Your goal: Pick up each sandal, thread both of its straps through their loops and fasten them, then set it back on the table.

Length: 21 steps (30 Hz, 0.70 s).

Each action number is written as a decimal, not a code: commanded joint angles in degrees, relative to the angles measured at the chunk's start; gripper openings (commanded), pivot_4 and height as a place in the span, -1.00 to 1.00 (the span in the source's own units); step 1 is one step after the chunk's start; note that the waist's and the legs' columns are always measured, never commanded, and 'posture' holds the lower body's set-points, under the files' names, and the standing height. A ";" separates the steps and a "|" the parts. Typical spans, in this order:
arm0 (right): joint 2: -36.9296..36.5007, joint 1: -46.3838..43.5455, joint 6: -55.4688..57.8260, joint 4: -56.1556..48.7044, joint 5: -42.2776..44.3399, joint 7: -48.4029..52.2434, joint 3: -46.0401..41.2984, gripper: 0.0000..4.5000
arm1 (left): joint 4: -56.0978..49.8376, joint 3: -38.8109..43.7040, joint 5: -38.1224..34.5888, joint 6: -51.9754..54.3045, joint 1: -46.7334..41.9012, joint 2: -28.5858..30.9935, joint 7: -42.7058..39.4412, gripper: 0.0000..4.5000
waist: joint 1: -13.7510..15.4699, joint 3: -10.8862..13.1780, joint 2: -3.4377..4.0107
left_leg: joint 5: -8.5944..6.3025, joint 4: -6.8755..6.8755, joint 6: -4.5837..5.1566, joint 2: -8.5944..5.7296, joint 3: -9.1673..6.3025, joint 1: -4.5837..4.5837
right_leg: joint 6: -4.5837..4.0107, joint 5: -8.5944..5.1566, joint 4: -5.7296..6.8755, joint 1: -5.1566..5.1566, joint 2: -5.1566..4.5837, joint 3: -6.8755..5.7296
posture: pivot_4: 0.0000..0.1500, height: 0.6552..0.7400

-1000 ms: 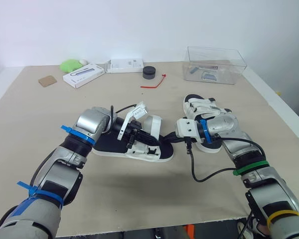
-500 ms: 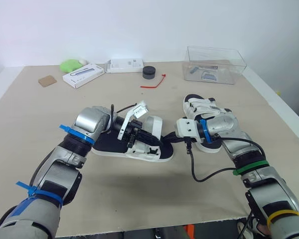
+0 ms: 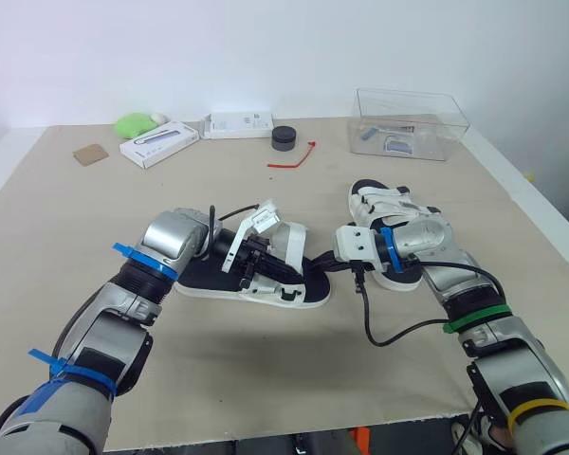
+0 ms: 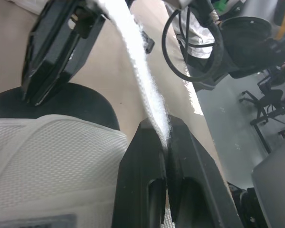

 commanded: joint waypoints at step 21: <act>-1.06 0.17 0.51 0.52 -1.44 0.16 0.30 -1.00 | 2.17 1.50 -0.85 -0.66 -2.67 -1.03 -0.91 -0.95 | -0.01 0.00 0.00 | 0.00 0.00 0.00 0.00 -0.01 -0.02 | 0.01 0.00 0.00 -0.01 0.00 0.00 | 1.00 1.00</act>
